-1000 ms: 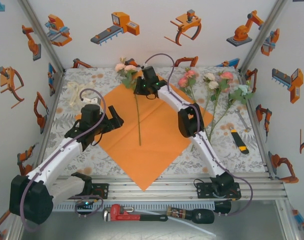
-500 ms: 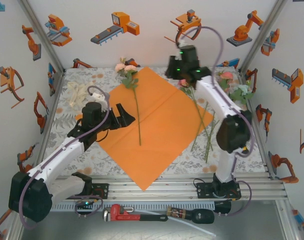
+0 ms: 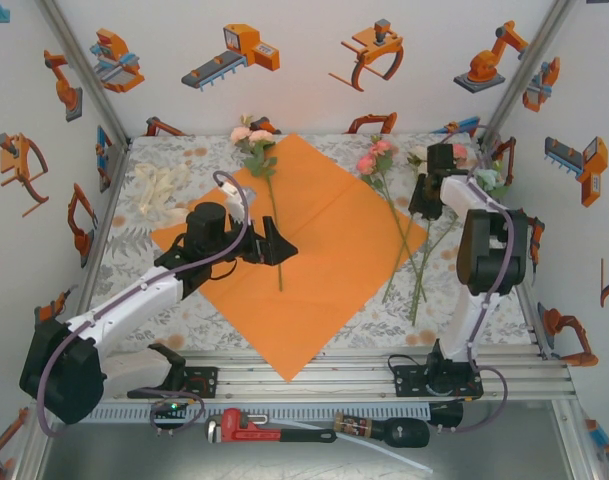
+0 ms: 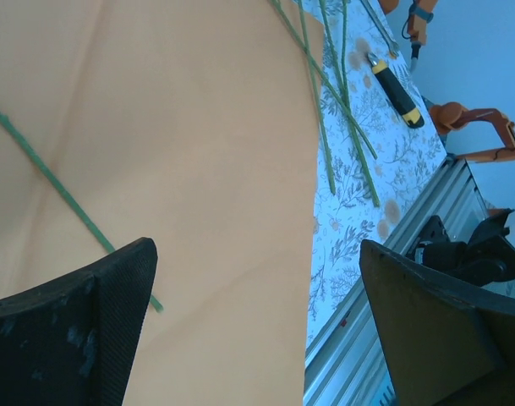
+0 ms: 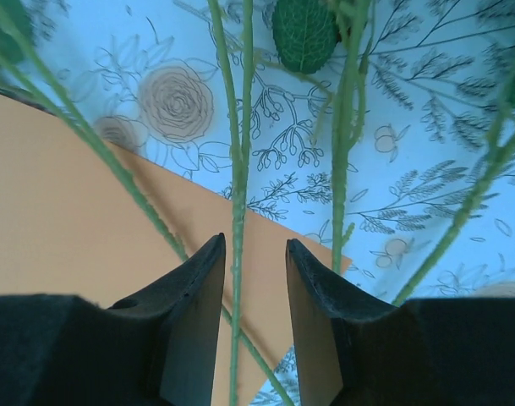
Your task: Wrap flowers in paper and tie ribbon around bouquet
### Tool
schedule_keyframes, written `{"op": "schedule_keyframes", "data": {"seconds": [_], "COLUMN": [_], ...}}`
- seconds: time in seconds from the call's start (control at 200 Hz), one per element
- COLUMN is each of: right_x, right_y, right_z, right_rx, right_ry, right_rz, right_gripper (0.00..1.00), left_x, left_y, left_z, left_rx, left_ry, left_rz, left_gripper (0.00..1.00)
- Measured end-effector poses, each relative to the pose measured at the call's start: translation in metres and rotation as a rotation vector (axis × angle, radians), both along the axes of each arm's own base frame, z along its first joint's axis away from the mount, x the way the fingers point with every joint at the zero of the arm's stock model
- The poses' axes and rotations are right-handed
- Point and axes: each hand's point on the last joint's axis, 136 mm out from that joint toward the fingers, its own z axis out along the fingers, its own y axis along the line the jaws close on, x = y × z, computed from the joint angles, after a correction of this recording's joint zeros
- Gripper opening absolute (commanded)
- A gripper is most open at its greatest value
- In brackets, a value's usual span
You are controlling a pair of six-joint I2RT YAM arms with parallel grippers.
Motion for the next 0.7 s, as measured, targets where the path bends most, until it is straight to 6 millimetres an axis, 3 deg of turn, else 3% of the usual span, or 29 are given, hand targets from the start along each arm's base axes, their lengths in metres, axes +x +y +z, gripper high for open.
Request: {"op": "schedule_keyframes", "data": {"seconds": [0.085, 0.17, 0.29, 0.45, 0.576, 0.701], "right_x": [0.004, 0.006, 0.011, 0.011, 0.01, 0.015], "right_y": [0.002, 0.004, 0.005, 0.003, 0.003, 0.013], "right_z": [-0.016, -0.025, -0.021, -0.014, 0.019, 0.082], "right_rx": [0.011, 0.022, 0.028, 0.014, -0.01, -0.023], "right_ry": [0.028, 0.044, 0.027, 0.016, -0.04, -0.17], "right_rz": [0.001, -0.001, -0.003, 0.002, 0.015, 0.051], "right_gripper": [0.34, 0.24, 0.1, 0.05, 0.02, 0.01], "left_x": [-0.003, -0.004, -0.001, 0.003, 0.008, 0.013], "left_y": [-0.002, -0.003, -0.001, 0.004, 0.011, 0.021], "left_z": [0.0, 0.0, -0.001, -0.004, -0.008, -0.01], "left_rx": [0.005, 0.015, 0.033, 0.059, 0.089, 0.12], "left_ry": [-0.011, -0.02, -0.027, -0.029, -0.027, -0.032], "left_rz": [-0.02, -0.026, -0.015, 0.016, 0.067, 0.126], "left_gripper": [0.97, 0.98, 0.98, 0.98, 0.98, 0.98]}}
